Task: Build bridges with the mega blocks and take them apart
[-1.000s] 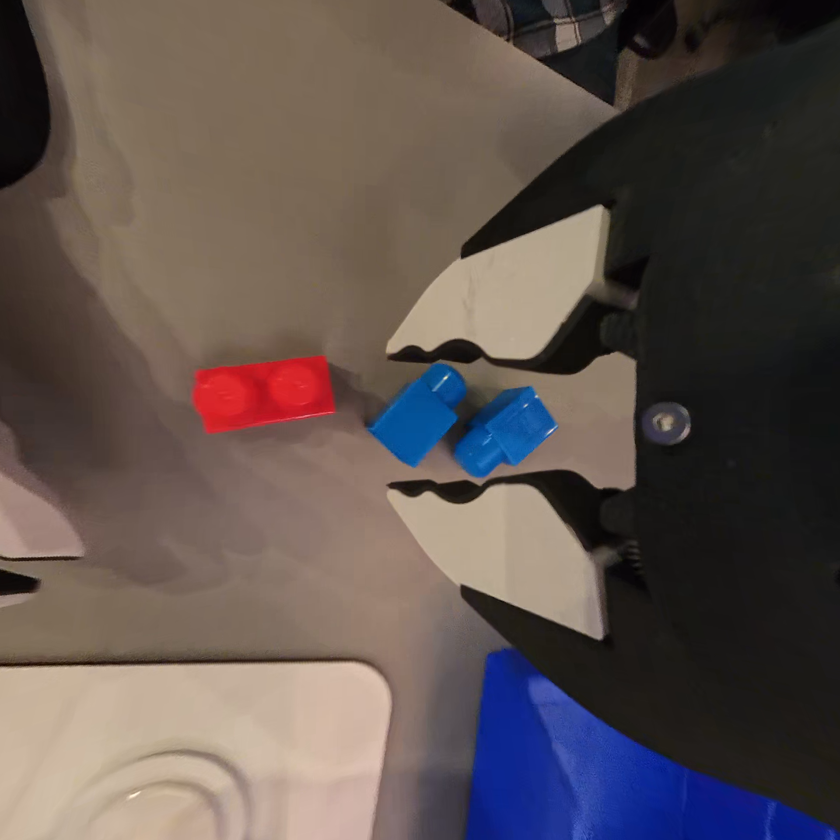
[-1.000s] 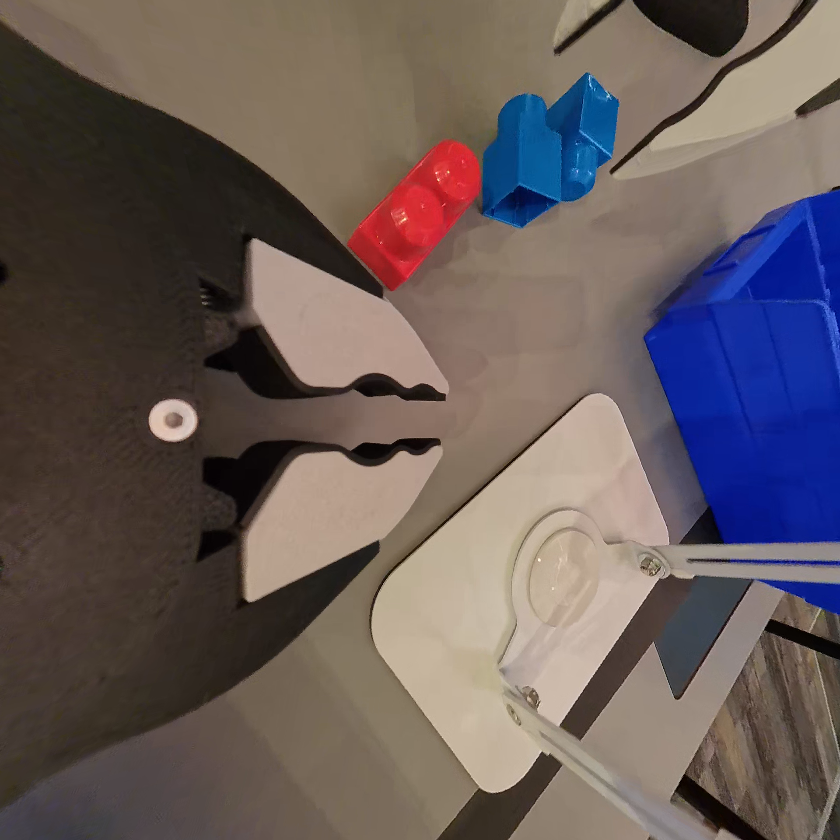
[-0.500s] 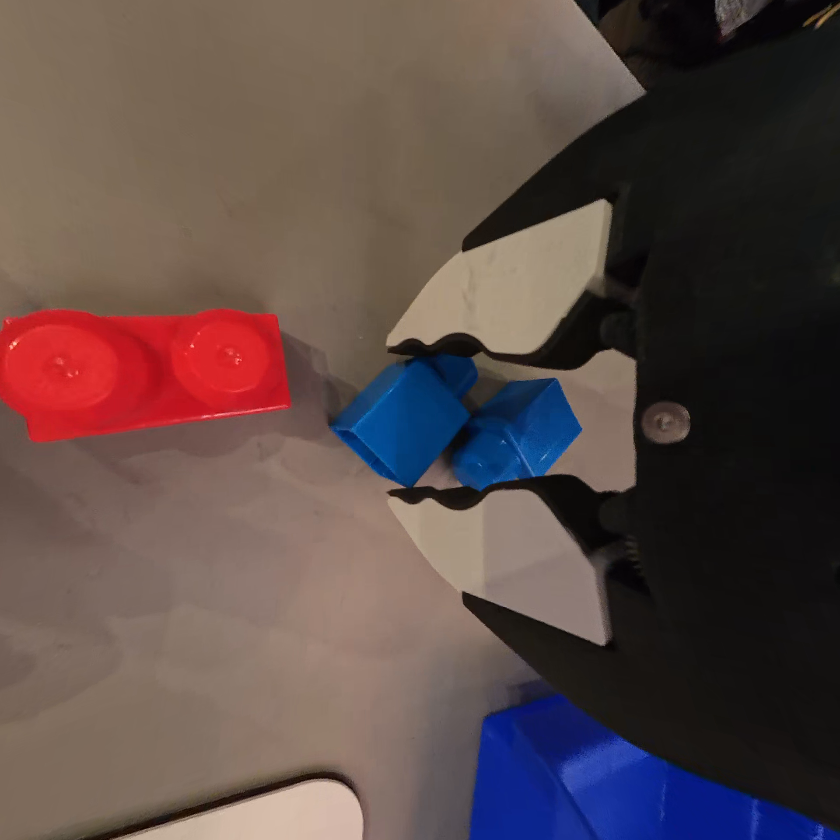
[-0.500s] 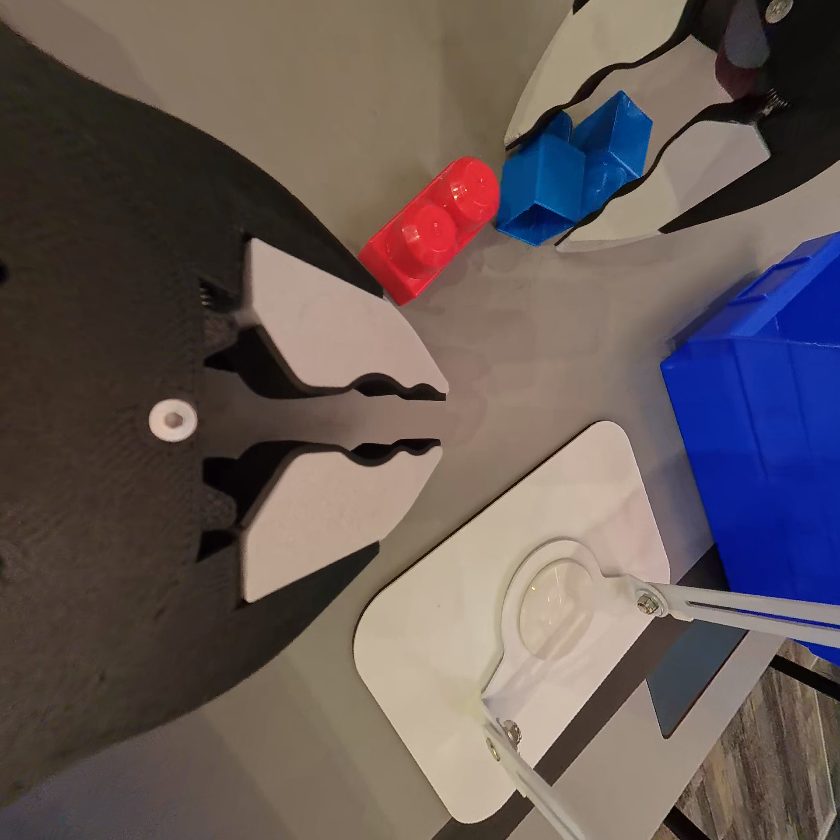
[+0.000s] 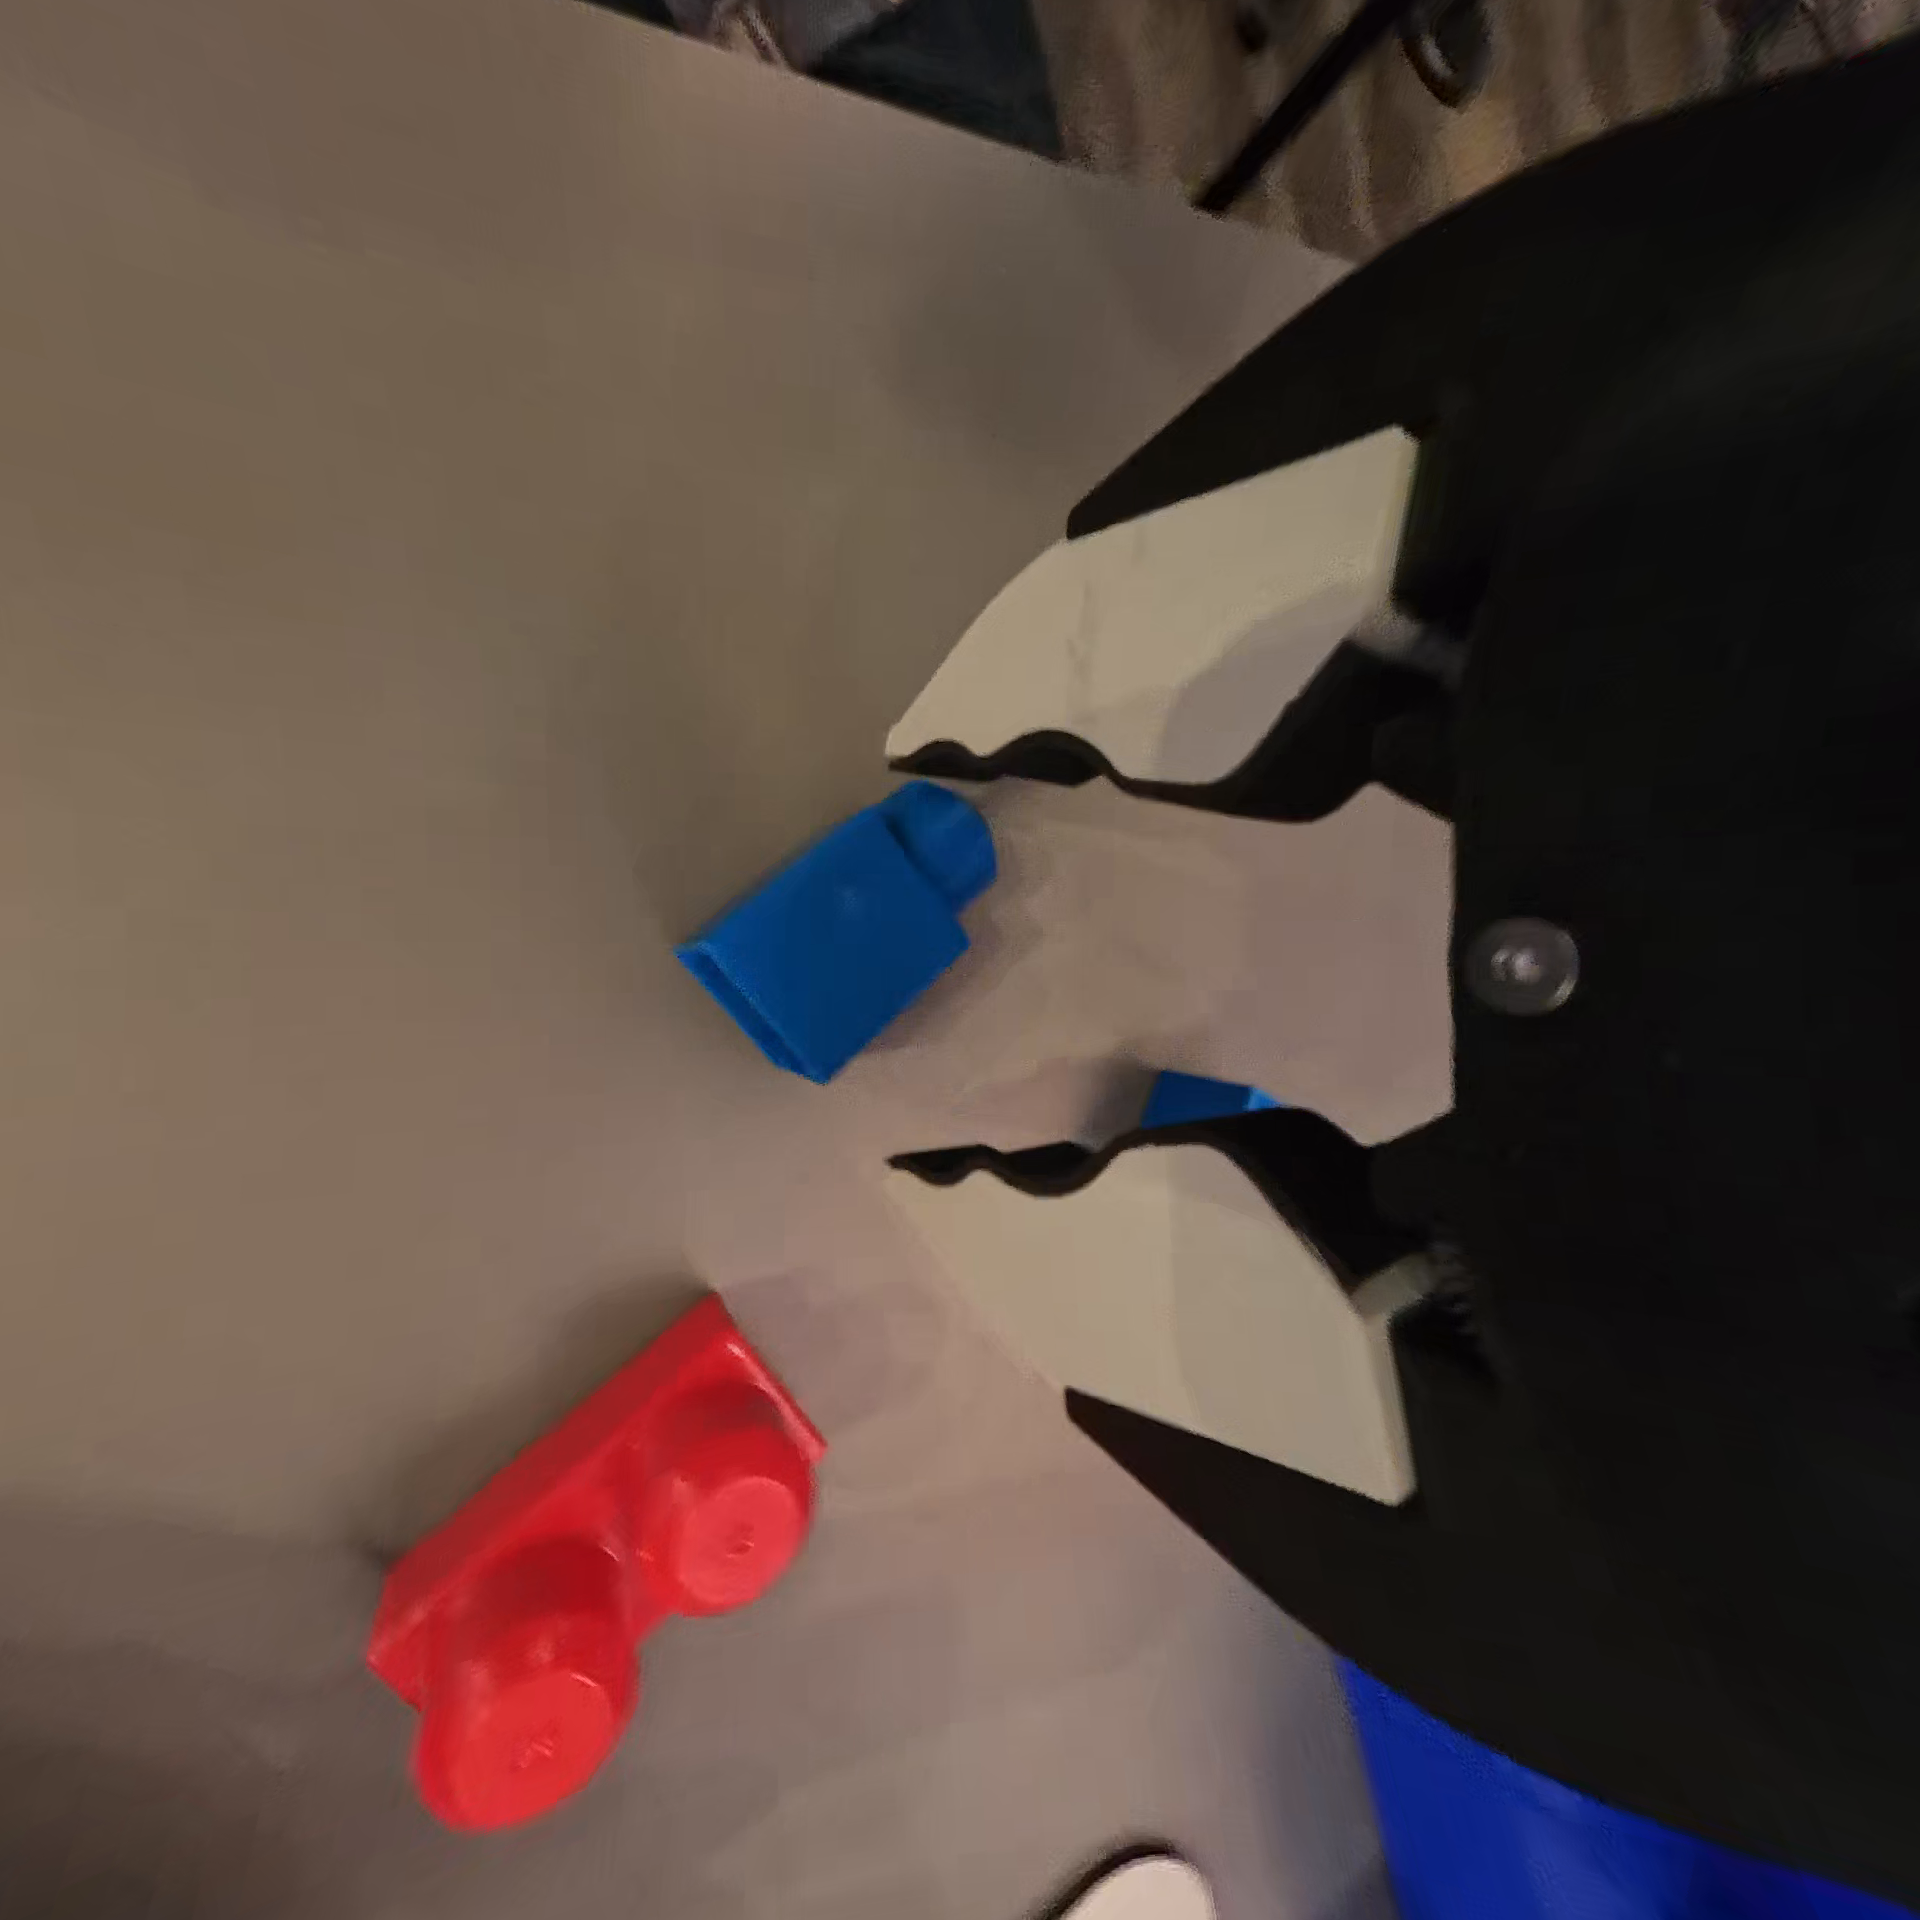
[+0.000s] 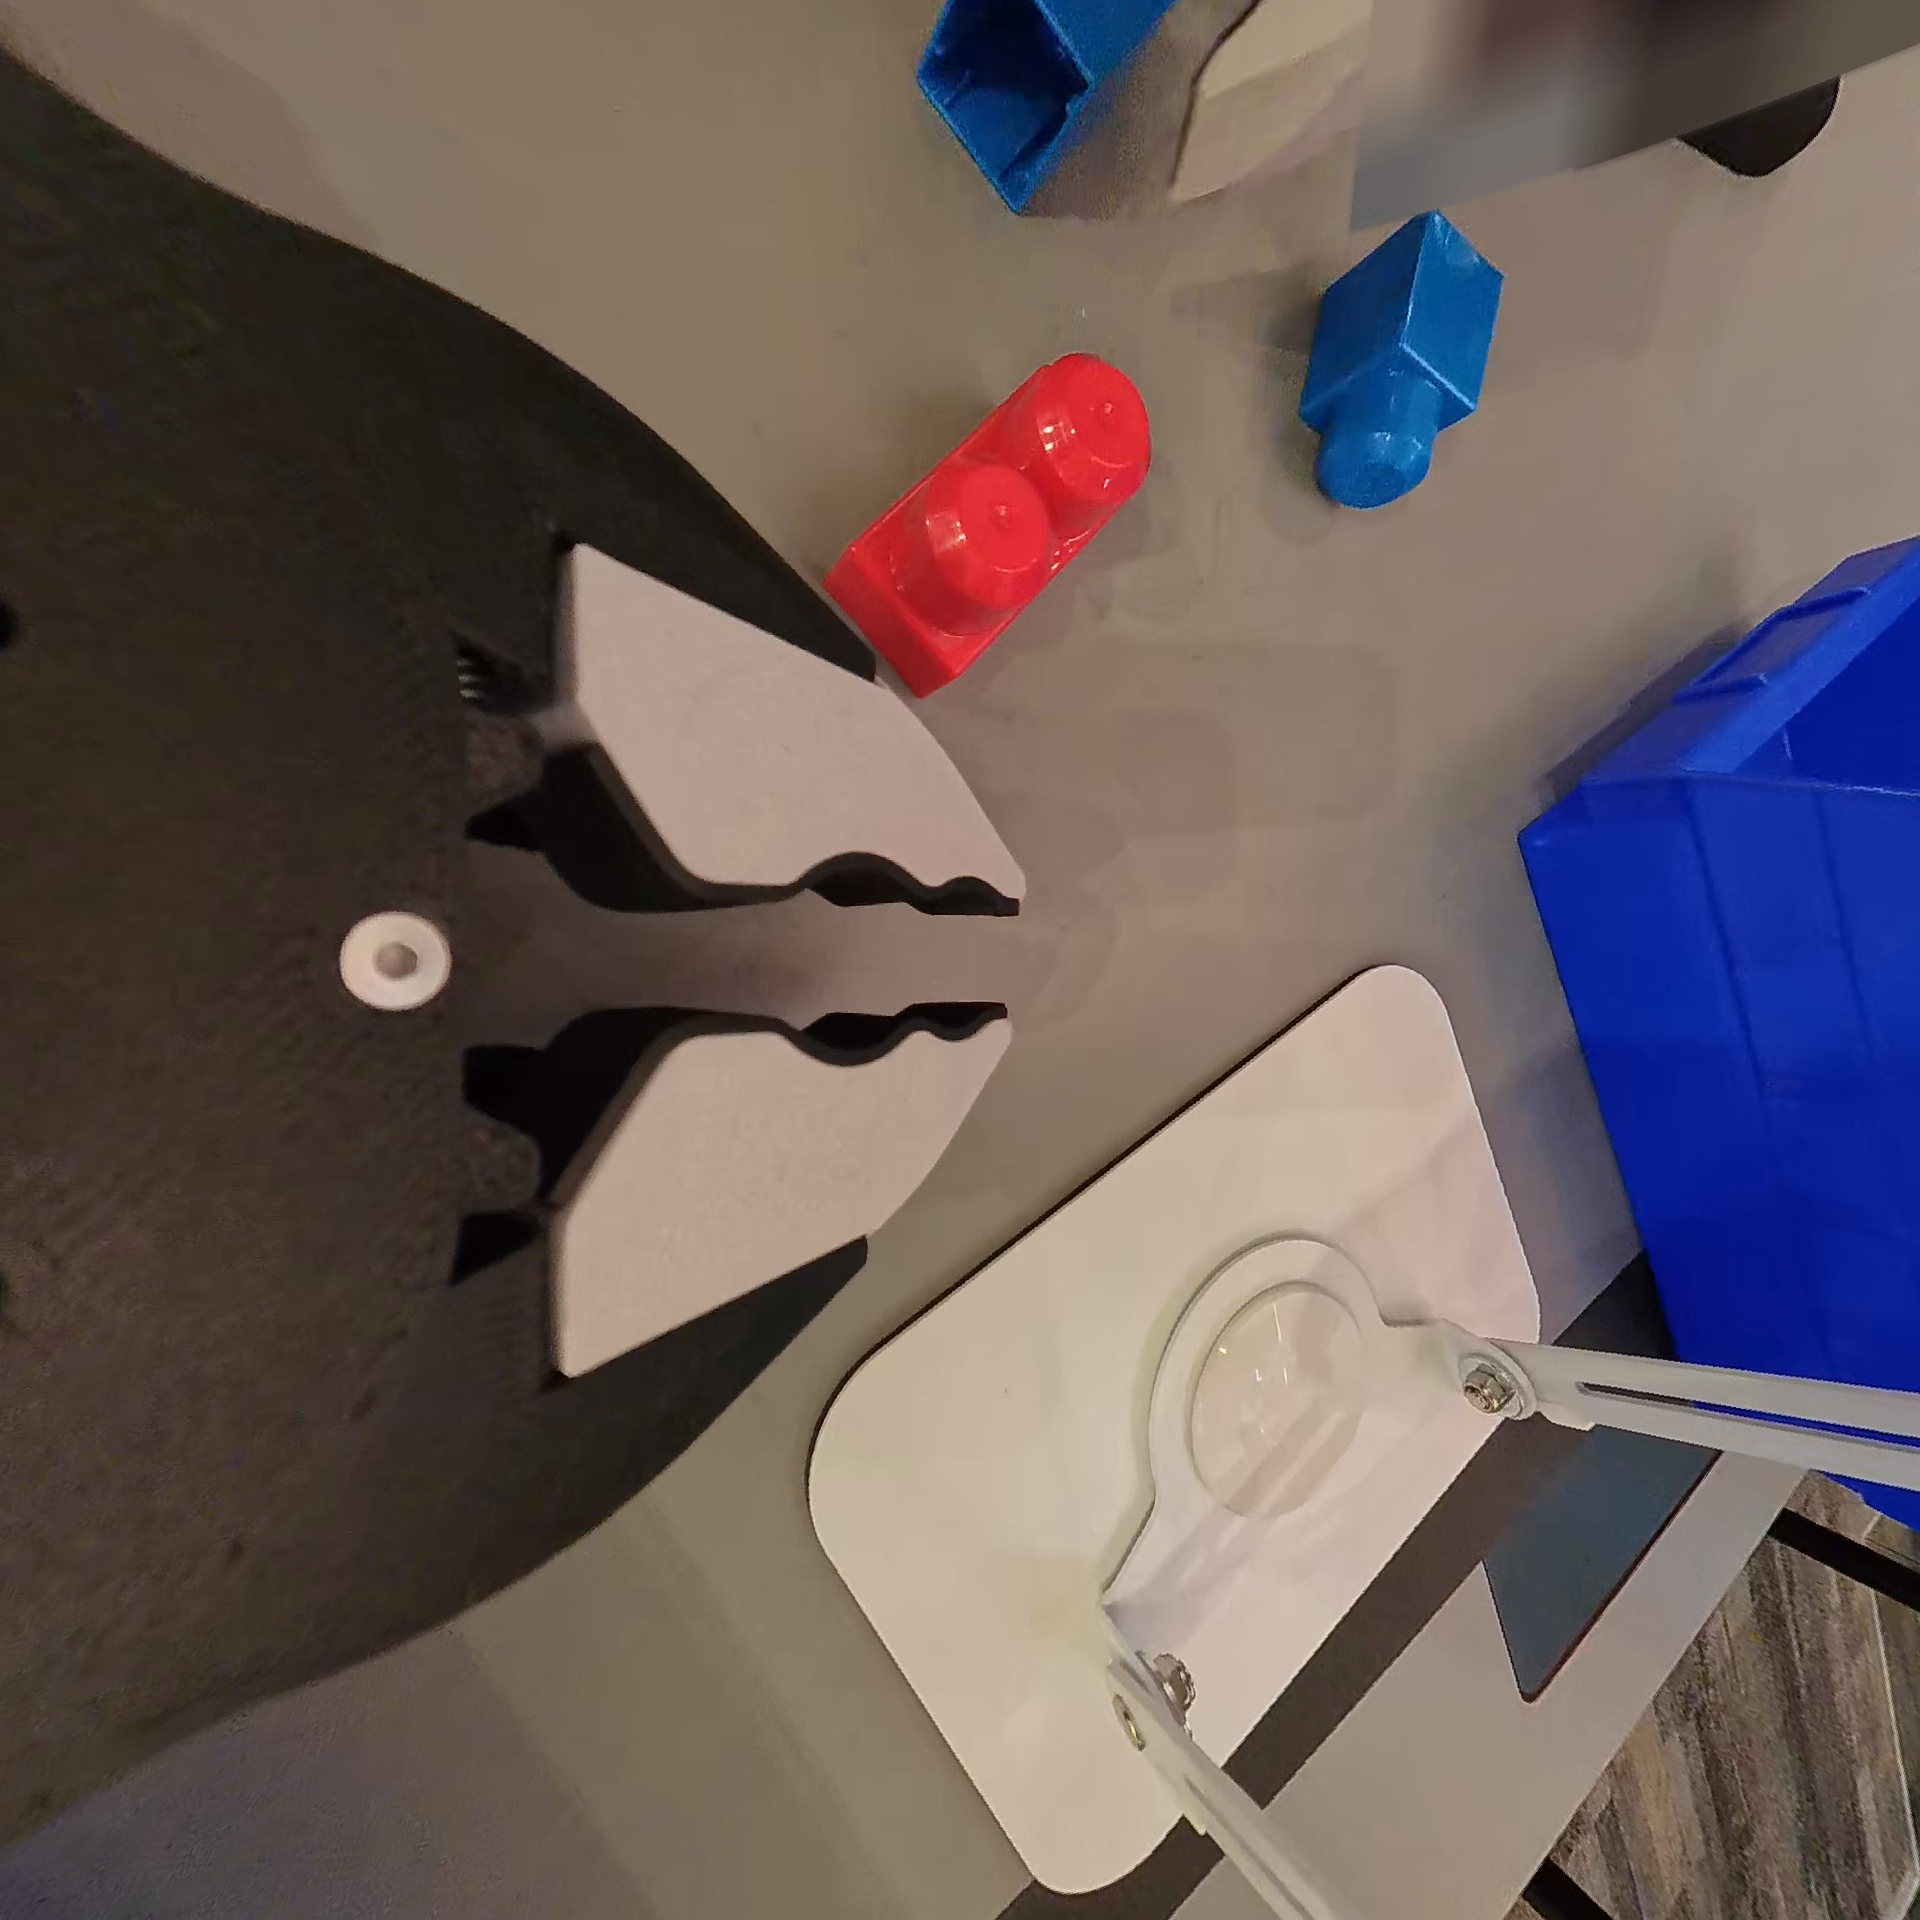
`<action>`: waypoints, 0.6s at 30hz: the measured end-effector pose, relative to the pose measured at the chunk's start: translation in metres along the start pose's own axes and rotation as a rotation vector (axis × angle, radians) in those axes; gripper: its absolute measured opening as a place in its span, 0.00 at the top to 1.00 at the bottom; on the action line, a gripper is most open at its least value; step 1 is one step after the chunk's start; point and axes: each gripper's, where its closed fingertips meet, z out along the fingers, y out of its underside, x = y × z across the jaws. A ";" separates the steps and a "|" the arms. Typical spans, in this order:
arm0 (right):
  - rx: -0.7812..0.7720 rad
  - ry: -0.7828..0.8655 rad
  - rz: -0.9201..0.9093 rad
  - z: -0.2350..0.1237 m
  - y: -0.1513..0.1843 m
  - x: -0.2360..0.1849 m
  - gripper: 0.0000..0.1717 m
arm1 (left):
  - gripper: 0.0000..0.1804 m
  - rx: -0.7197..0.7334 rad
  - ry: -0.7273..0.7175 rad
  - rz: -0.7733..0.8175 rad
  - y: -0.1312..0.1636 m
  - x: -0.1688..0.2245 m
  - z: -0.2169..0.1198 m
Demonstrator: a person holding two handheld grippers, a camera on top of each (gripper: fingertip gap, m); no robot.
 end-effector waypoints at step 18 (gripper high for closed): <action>-0.001 -0.009 -0.018 0.001 -0.001 -0.003 0.91 | 0.76 0.129 -0.291 -0.399 0.016 -0.050 -0.028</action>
